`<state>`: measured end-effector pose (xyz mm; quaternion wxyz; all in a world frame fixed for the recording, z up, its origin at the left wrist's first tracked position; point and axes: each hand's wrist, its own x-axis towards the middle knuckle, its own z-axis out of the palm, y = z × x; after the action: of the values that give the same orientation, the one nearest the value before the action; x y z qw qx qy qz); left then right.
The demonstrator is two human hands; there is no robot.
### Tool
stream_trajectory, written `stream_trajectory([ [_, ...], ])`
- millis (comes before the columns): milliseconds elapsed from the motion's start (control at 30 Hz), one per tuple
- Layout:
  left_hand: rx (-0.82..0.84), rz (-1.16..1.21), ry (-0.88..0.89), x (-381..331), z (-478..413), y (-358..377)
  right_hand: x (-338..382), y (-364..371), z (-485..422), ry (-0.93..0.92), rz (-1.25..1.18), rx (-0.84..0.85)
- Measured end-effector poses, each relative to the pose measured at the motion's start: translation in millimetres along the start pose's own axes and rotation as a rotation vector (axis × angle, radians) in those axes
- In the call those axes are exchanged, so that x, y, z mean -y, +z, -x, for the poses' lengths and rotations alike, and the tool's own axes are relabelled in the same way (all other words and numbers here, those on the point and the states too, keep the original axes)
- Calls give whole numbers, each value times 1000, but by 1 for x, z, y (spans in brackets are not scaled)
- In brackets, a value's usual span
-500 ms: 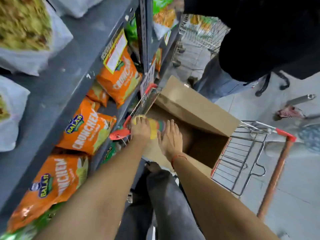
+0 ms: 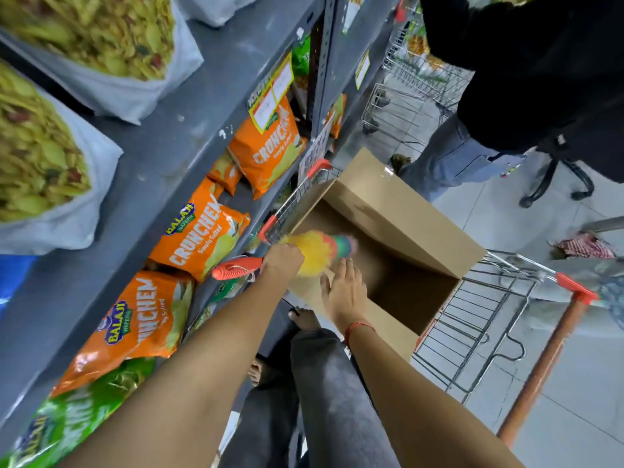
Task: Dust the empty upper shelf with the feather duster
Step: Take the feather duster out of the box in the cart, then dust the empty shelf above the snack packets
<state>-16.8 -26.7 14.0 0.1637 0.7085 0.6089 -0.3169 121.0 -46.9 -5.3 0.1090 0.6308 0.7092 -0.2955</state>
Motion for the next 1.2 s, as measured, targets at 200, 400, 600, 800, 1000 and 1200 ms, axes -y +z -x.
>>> stream_trajectory([
  [200,-51,8,44,21,52,-38,21,-40,19,-18,-36,-43],
  [400,-23,183,-101,46,118,-109,53,-108,33,-97,-137,-123],
  [600,15,314,-193,72,174,-192,99,-191,35,-238,-226,-246],
  [800,-134,588,-244,102,243,-255,133,-281,52,-397,-474,-438],
  [1000,-462,717,-226,118,319,-309,176,-392,75,-490,-610,-616],
  [1200,-871,727,-293,132,393,-326,222,-477,115,-600,-643,-957],
])
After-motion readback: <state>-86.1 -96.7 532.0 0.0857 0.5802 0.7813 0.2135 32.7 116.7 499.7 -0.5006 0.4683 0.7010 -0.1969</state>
